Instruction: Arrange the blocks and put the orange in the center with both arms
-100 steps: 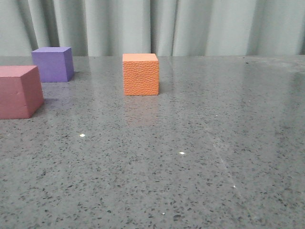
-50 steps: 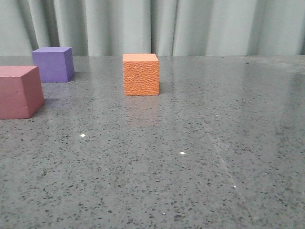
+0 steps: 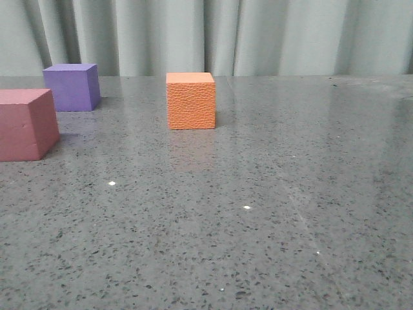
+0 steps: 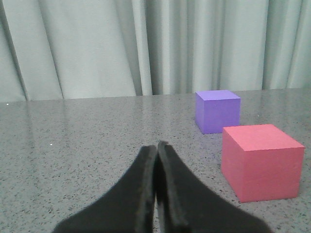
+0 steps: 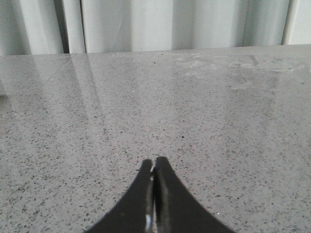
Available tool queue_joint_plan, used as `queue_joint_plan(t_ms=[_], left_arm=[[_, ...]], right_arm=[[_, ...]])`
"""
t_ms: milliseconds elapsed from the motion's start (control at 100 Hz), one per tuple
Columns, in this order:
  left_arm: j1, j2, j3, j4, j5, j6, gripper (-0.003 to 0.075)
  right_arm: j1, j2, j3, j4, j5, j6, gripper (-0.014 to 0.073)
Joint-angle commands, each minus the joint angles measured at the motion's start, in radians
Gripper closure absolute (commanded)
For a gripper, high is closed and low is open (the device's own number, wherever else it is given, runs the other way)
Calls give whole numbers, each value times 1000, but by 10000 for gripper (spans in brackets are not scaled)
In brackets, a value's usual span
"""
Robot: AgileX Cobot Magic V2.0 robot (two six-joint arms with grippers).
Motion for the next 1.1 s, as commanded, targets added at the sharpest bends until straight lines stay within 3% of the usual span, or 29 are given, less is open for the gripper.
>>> queue_joint_plan(t_ms=[0,360,500,610,750,970,1090], left_arm=[[0,10,56,0,-79,2,731],[0,10,56,0,-84,2,731],[0,10,44,-19,-174,0,731],[0,49,-21,-142,-56,-6,731],[0,177,-182,-181,87,-6,731],[0,500,-605,-235,512,-4,731],[0,659,-813,-235,662,-4,731]], right_arm=[[-6,-20,-14,2,-89,-9,661],[-6,-20,-14,2,-89,-9,661],[-6,-20,-14,2,-89,-9,661],[-6,-20,-14,2,-88,-9,661],[-6,-20,-14,2,-88,-9,661],[-6,-20,-14,2,-88,-9,661],[-6,-20,-14,2,-88,-9,661]])
